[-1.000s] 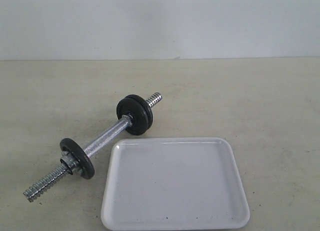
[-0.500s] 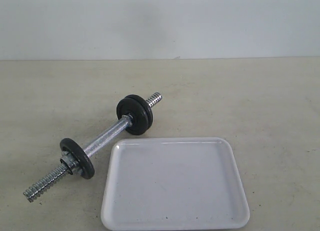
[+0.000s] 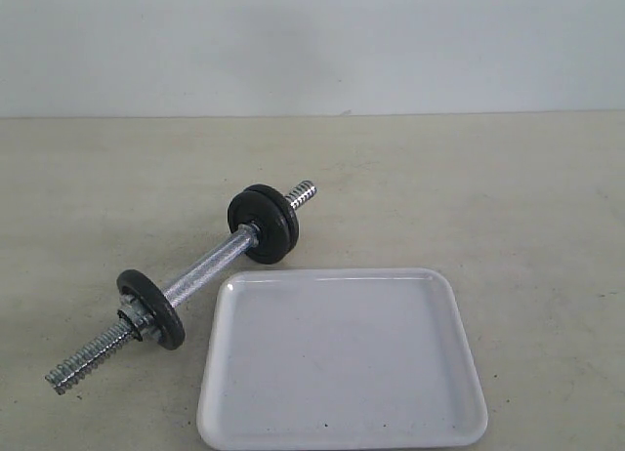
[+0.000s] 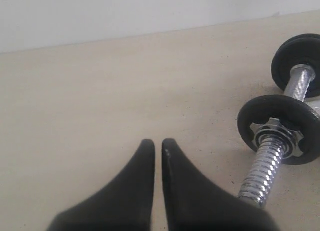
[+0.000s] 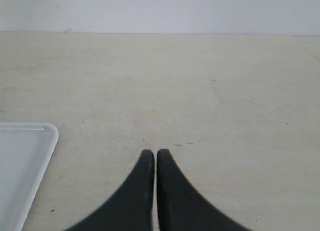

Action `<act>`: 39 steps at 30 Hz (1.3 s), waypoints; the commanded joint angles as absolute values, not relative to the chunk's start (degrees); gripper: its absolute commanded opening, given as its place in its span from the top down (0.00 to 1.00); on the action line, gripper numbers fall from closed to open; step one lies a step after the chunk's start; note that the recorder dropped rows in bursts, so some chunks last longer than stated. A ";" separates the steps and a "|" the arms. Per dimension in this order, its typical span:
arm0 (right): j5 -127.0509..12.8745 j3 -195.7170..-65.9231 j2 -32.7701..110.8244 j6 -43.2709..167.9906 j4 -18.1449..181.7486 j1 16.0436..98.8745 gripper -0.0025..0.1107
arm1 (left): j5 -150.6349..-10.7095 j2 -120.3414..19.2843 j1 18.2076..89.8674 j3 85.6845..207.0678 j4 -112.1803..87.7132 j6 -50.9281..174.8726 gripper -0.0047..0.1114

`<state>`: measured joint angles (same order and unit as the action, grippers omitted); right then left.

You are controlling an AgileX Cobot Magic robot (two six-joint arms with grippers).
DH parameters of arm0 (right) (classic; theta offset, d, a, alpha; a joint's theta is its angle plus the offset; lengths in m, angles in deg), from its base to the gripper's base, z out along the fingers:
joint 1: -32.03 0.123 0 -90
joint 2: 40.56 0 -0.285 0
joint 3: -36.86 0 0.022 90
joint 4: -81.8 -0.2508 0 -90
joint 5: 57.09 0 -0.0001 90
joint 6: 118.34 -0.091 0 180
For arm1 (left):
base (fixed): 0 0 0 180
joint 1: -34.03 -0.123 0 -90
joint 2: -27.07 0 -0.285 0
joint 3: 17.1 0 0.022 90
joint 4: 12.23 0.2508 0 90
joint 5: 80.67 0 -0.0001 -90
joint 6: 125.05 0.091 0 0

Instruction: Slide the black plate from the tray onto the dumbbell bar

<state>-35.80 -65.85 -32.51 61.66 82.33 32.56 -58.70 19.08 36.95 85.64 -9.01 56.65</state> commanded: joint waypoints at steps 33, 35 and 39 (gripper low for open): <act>-36.71 -65.92 -32.77 61.66 82.23 32.65 0.98 | -59.85 19.28 36.50 85.68 -8.57 54.53 0.92; -36.71 -65.92 -32.77 61.66 82.23 32.65 0.98 | -59.85 19.28 36.50 85.68 -8.57 54.53 0.92; -36.71 -65.92 -32.77 61.66 82.23 32.65 0.98 | -59.85 19.28 36.50 85.68 -8.57 54.53 0.92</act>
<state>-35.91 -65.85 -32.51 61.66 82.33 32.56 -58.80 19.08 36.73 85.64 -8.79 54.95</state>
